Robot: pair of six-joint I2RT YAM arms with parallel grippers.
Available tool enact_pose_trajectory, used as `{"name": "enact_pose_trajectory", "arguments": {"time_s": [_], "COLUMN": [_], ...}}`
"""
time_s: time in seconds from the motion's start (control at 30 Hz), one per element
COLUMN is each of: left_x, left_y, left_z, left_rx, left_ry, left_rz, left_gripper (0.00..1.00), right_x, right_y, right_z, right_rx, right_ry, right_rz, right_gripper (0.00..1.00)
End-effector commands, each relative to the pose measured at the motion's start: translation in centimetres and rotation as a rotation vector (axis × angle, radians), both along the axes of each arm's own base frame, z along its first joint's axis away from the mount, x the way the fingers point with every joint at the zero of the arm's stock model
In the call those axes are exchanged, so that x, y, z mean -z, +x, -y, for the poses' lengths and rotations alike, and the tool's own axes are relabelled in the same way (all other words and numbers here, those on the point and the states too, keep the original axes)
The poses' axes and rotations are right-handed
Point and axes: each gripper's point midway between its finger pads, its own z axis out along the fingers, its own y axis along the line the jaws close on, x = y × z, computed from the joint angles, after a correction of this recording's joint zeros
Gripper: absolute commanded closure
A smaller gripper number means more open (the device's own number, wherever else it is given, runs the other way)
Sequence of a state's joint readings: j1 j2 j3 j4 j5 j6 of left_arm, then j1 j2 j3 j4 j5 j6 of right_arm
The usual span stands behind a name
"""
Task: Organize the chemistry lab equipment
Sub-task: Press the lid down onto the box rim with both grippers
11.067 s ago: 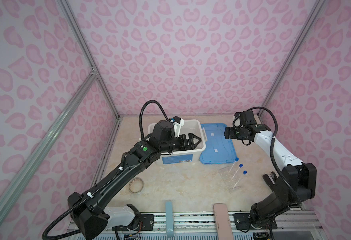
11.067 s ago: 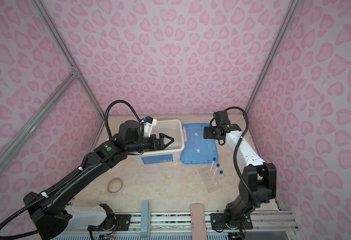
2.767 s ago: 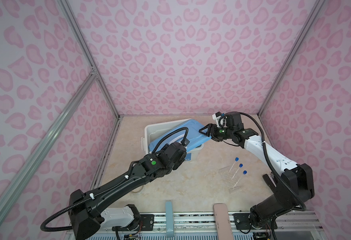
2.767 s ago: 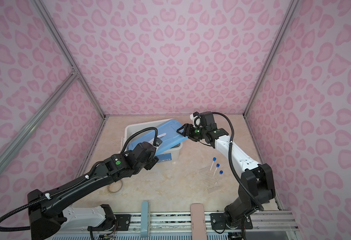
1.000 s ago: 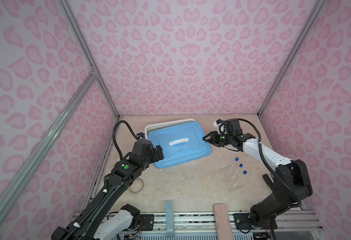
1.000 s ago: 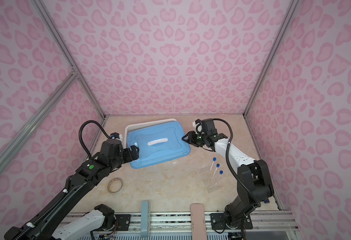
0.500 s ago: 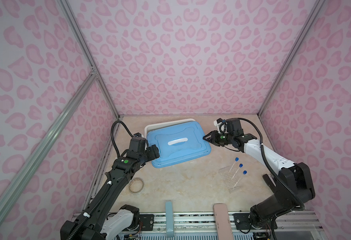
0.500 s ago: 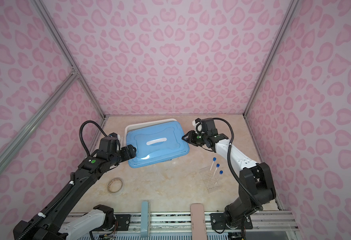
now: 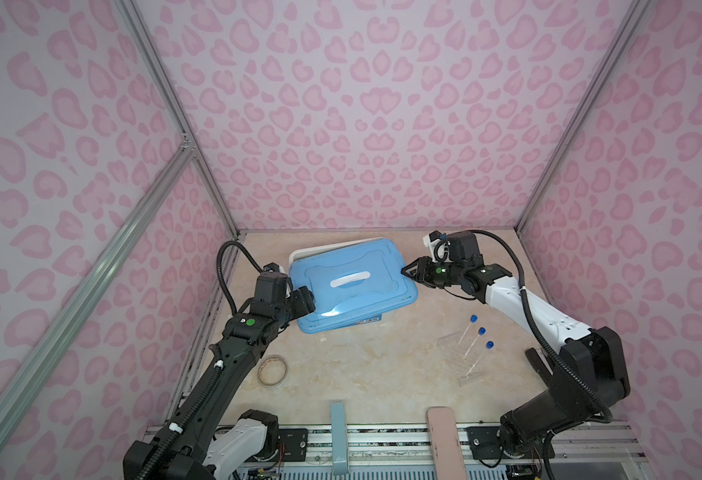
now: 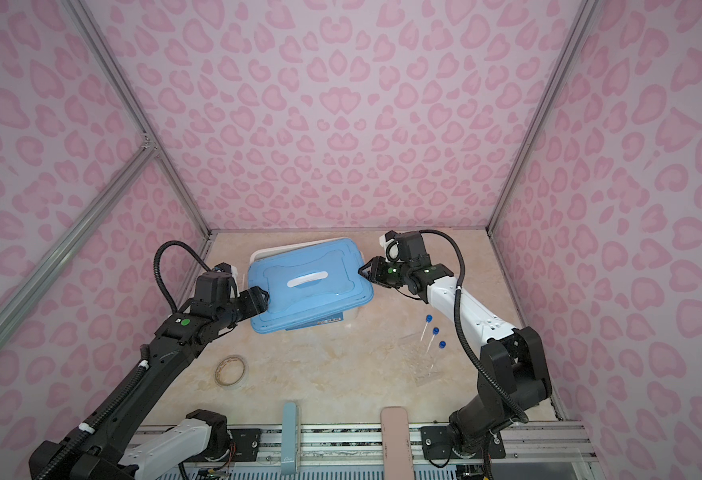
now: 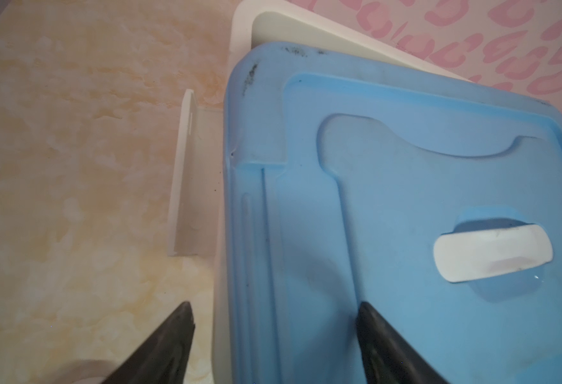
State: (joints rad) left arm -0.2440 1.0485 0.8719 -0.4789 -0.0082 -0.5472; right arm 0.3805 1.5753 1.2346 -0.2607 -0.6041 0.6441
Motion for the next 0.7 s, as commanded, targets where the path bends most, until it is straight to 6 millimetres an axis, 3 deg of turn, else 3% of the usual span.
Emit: {"name": "enact_pose_trajectory", "arguments": {"time_s": [0.0, 0.37, 0.67], "left_x": [-0.1, -0.7, 0.3], "left_y": [0.1, 0.9, 1.7], "left_z": [-0.1, -0.8, -1.2], "left_rx": [0.007, -0.01, -0.024], "left_ry": [0.007, 0.037, 0.066], "left_rz": [0.008, 0.023, -0.005], "left_gripper": [0.21, 0.24, 0.28], "right_x": [0.2, 1.8, 2.9], "right_y": [0.6, 1.7, 2.5], "right_z": [-0.6, -1.1, -0.4], "right_rx": [-0.005, 0.014, 0.039], "right_ry": [0.007, -0.044, -0.126], "right_rz": [0.006, 0.003, 0.012], "right_gripper": [0.64, 0.61, 0.59]}}
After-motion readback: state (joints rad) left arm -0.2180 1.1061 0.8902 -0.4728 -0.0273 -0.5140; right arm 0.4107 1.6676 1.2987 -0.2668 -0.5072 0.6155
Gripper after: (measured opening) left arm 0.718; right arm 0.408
